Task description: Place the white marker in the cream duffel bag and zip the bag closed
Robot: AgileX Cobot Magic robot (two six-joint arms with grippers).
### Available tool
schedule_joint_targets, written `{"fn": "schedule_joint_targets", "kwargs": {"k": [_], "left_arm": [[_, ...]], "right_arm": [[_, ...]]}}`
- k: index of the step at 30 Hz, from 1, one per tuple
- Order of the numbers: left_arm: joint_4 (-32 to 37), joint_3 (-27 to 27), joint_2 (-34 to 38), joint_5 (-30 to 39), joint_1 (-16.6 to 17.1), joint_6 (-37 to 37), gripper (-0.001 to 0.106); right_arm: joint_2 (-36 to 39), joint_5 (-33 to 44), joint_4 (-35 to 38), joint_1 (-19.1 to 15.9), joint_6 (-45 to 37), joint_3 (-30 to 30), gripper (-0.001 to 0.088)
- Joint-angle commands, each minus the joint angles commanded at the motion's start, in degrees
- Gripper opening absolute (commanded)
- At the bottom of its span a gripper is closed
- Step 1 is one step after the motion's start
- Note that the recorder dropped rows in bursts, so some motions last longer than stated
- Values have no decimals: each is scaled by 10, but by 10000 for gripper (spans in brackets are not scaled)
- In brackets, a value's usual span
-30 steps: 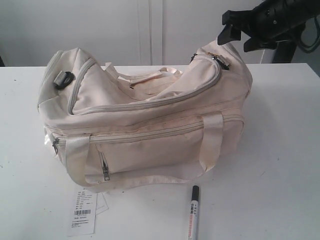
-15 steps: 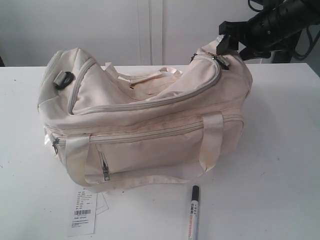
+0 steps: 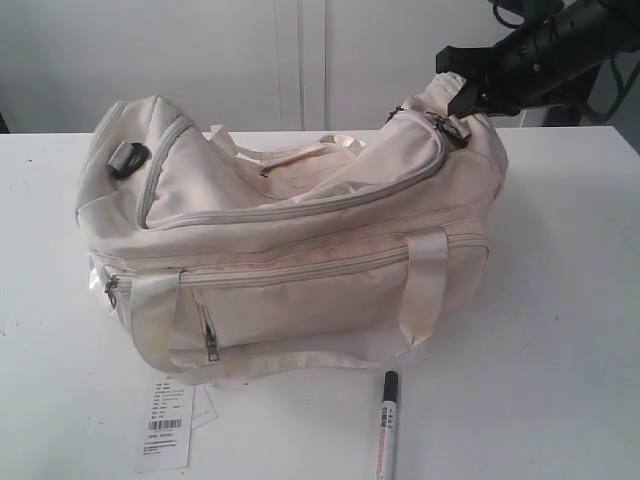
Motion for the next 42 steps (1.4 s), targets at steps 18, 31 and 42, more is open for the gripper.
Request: {"fn": "schedule_joint_targets", "kwargs": {"k": [18,31,42], "left_arm": [[0,0,0,0,0,0,0],[30,0,0,-3,0,1,0],[-178,0,0,-238,0,-193,0]], "right_arm": [[-21,56,-52,0,57,28,0],[-12,54,-55,0,57,38,0],[-12,53,-55,0,57,38,0]]}}
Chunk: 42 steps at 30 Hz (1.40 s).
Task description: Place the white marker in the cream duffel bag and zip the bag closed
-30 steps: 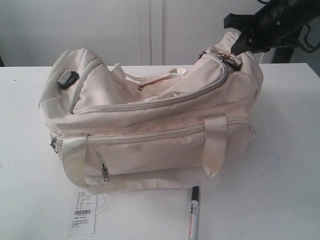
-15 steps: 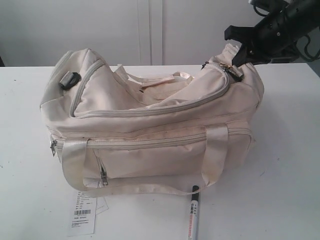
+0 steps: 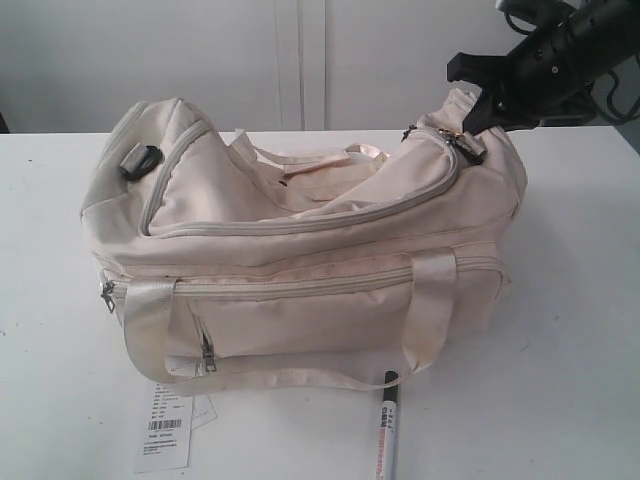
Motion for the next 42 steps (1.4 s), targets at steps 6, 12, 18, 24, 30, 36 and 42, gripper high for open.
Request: {"fn": "schedule_joint_targets", "kwargs": {"k": [6,12,18,24,30,36,42], "left_arm": [[152,-63,54,22,0,-65,0],[246,-154,195,125,0,-48,0],[264,-248,327,203,-8,47,0],[247,-331,438,299,-71,151,0],[194,-387,508,330,-133,239,0],[135,-439,558,308,-208,320,0],[80,-516,630,263,-289,413,0]], "right_arm": [[1,0,0,0,0,0,0],[1,1,0,0,0,0,0],[1,2,0,0,0,0,0],[1,2,0,0,0,0,0],[1,2,0,0,0,0,0],[1,2,0,0,0,0,0],[1,2,0,0,0,0,0]]}}
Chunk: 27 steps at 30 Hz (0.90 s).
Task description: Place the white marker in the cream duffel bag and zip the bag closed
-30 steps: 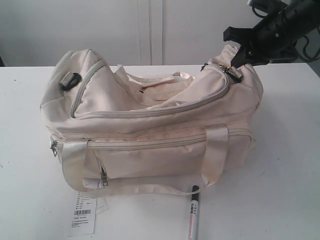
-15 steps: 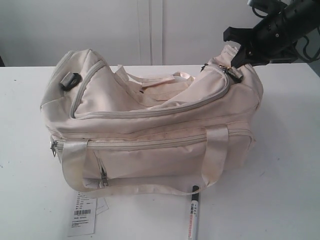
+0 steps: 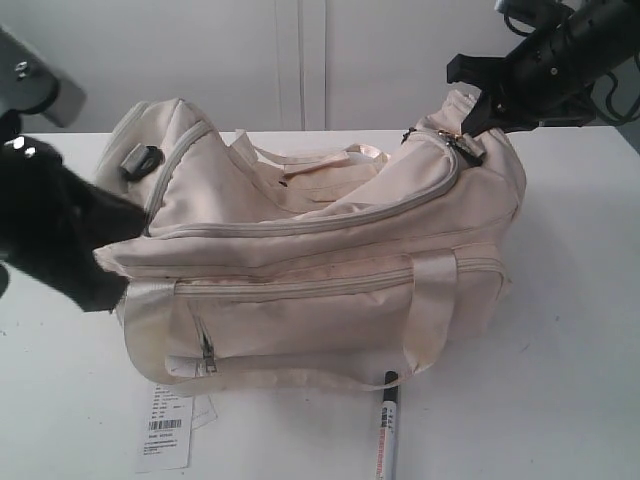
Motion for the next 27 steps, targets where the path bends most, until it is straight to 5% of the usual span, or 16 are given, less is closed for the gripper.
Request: {"fn": "schedule_joint_targets", "kwargs": {"k": [8,16,27], "left_arm": [[0,-111,118,-60,-55,19,0],[0,-222,238,-59,-65,21,12],[0,-360,357,-49,-106,61,419]], "right_arm": [[0,0,0,0,0,0,0],[0,0,0,0,0,0,0],[0,0,0,0,0,0,0]]}}
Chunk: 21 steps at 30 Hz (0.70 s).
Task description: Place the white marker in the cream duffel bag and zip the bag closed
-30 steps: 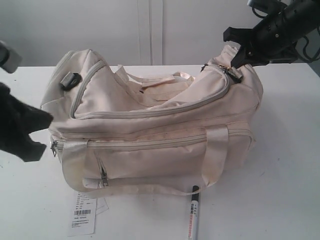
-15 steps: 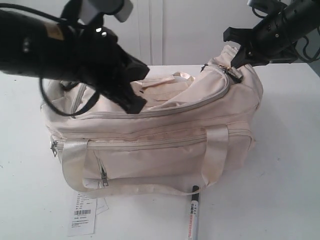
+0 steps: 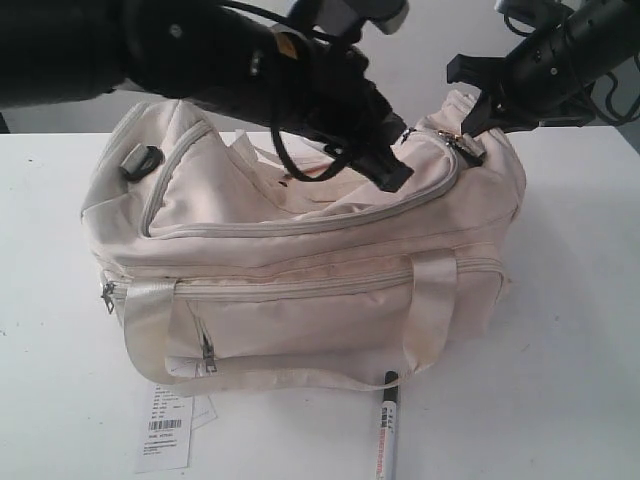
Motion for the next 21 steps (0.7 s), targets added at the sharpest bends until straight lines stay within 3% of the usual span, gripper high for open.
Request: {"fn": "schedule_joint_targets", "kwargs": {"k": [8,13,21], "left_arm": [[-5,-81,70,12,-7,6,626],[-5,-126,100,56,-7,19,625],[-5,-177,135,66,-7,51,617]], "right_arm": [[0,0,0,0,0,0,0],[0,-2,0,0,0,0,0],[0,-2,0,0,0,0,0]]}}
